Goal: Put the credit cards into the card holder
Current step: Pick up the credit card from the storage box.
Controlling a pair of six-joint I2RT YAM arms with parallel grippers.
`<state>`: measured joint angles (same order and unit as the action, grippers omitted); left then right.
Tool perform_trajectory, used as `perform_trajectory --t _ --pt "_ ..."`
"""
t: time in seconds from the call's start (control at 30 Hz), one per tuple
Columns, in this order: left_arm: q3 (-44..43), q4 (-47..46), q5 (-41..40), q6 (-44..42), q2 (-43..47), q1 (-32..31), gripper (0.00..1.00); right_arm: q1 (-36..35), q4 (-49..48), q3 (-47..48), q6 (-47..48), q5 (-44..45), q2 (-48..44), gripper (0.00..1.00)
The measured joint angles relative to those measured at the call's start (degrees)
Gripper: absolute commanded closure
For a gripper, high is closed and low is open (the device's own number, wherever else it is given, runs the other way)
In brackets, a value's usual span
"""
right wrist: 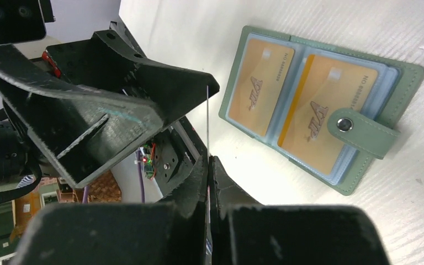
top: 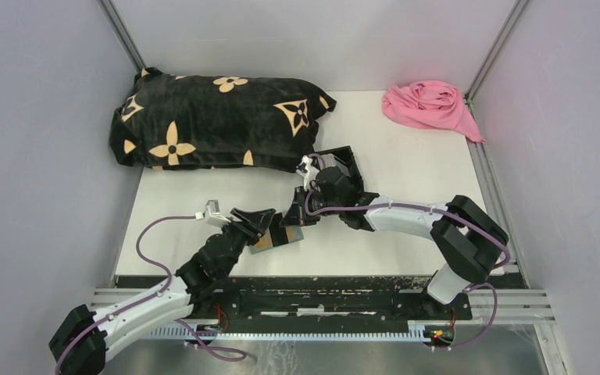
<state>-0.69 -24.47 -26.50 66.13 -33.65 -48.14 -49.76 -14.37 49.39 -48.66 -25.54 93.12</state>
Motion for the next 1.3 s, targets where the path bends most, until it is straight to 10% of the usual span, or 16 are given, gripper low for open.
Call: perform_trajectory --t 0.63,1.3 --pt "0.0 14.9 -3.9 3.0 6.2 0.0 0.40 -2.4 24.6 13.9 11.1 8.7 4.8 0.99" --pt "0.0 8.9 0.4 0.6 17.2 -0.2 0.42 -1.6 22.8 14.5 6.8 5.6 2.2 0.99"
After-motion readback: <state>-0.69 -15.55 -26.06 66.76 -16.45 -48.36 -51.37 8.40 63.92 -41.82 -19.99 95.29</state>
